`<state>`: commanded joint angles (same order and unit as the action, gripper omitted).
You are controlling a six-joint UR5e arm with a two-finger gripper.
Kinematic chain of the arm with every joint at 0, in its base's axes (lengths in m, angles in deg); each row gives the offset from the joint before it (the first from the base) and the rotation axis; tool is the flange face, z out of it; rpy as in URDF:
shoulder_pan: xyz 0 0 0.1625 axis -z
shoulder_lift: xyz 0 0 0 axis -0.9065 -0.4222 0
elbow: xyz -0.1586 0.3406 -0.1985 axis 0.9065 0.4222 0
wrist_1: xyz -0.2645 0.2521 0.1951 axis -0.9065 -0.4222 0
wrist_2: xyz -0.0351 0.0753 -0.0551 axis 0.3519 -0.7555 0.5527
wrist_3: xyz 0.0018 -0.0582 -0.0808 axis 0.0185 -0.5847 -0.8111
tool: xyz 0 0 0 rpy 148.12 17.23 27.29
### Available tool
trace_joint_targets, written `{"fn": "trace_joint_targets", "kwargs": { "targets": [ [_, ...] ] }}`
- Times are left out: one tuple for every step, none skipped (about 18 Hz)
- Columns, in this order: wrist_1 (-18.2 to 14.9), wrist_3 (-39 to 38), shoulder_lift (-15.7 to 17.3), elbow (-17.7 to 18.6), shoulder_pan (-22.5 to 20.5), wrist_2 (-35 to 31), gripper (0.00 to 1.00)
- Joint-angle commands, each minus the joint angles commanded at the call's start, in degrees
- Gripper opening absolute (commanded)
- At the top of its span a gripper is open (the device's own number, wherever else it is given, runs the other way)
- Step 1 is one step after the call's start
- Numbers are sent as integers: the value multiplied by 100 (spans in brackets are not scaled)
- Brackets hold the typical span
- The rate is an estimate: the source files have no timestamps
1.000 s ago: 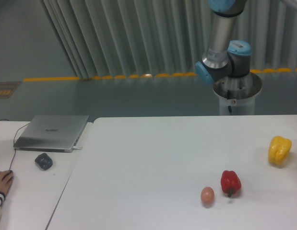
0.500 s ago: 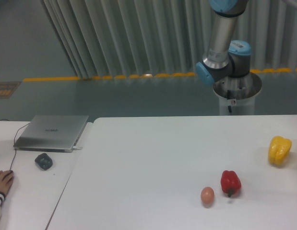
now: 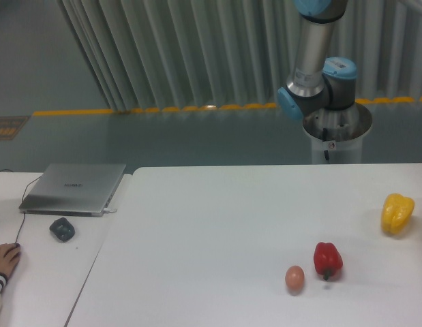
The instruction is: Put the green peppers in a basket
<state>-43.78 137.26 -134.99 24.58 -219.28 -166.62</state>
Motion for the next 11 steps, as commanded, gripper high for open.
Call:
{"fn": "trace_joint_targets", "kwargs": {
  "targets": [
    [0,-150,0,0,44,0,100],
    [0,-299,9,0,88,0,100],
    [0,-466,26,-9,132,0,100],
    [0,-685,44,-9,237,0,100],
    [0,-905,44,0,334,0,100],
    [0,-1107,35,0,404,-35,100],
    [0,-1248,35,0,440,-44,100],
    [0,-1345,35,0,519,-44,100],
    [0,-1407,35,0,606,-44,100],
    [0,-1451,35,9,668,-44,100],
    [0,-1504,44,61,721,-44,100]
  ]
}}
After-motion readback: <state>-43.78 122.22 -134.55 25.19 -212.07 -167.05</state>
